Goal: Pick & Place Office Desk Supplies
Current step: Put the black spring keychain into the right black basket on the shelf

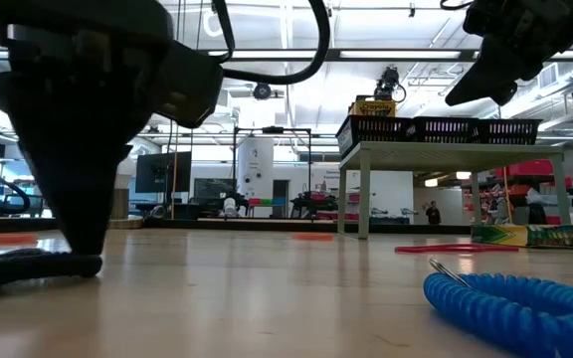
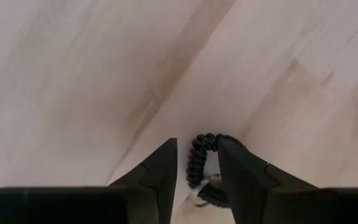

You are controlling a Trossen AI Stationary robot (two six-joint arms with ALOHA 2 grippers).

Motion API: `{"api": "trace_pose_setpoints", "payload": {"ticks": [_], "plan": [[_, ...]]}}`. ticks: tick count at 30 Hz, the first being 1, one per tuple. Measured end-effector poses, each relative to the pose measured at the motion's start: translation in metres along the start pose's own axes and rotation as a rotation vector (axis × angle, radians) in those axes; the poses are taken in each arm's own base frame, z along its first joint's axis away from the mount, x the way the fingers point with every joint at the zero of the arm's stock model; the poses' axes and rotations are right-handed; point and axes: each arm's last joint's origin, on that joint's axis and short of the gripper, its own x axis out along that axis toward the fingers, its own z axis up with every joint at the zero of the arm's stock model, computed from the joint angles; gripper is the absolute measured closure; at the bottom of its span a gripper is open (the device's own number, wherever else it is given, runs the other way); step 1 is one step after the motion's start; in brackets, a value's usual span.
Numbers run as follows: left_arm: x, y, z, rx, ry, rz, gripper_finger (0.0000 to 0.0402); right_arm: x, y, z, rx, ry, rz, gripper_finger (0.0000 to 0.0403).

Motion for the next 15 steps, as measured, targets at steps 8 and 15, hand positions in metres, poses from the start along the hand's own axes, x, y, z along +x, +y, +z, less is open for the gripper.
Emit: {"api": "trace_pose_setpoints", "payload": {"ticks": [8, 15], "plan": [[-0.005, -0.001, 0.003, 0.062, 0.011, -0.02, 0.0265, 0.0, 0.0, 0.0, -0.002, -0.003, 0.002, 0.0396], [-0.012, 0.003, 0.014, 0.189, 0.038, 0.011, 0.0214, 0.0, 0.0, 0.0, -0.001, -0.003, 0.002, 0.0396]]}}
